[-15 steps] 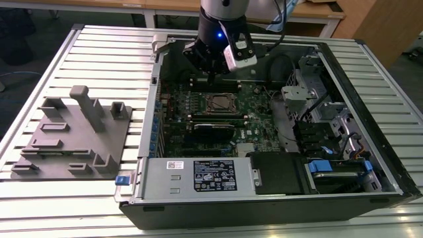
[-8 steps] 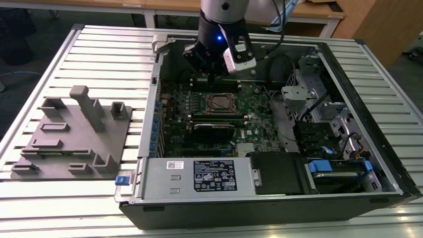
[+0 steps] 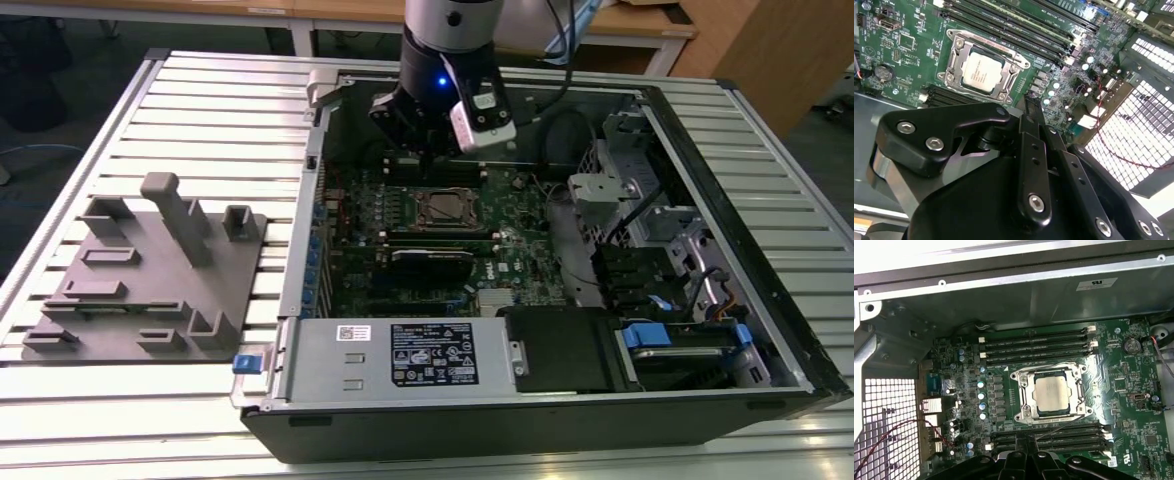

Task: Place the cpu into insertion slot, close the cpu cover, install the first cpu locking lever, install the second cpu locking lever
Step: 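Install the second cpu locking lever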

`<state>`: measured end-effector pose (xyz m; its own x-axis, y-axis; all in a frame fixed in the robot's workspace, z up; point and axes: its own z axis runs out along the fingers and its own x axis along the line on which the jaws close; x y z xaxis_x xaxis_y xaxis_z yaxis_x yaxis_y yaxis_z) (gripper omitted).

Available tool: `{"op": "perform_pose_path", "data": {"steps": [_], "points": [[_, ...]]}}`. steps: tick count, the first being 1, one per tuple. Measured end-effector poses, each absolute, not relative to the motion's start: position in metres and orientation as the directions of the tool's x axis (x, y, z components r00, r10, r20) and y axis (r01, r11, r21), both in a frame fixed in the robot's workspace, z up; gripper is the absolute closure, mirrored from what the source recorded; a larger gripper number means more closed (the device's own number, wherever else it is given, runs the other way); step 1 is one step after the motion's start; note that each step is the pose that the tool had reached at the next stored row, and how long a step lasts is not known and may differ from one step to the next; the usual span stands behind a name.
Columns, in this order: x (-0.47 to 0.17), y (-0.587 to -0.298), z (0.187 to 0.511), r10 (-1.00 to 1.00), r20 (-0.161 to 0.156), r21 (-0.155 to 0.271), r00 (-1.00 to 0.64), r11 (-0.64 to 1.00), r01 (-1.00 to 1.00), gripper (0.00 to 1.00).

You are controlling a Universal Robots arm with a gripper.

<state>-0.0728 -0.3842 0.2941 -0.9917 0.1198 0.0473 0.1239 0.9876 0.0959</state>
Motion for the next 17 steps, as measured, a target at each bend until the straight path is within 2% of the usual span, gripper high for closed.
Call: {"op": "perform_pose_path", "data": {"steps": [17], "points": [[-0.0663,-0.3842,0.2850,0.120,0.046,0.096,-0.992,0.988,0.124,0.89]]}}
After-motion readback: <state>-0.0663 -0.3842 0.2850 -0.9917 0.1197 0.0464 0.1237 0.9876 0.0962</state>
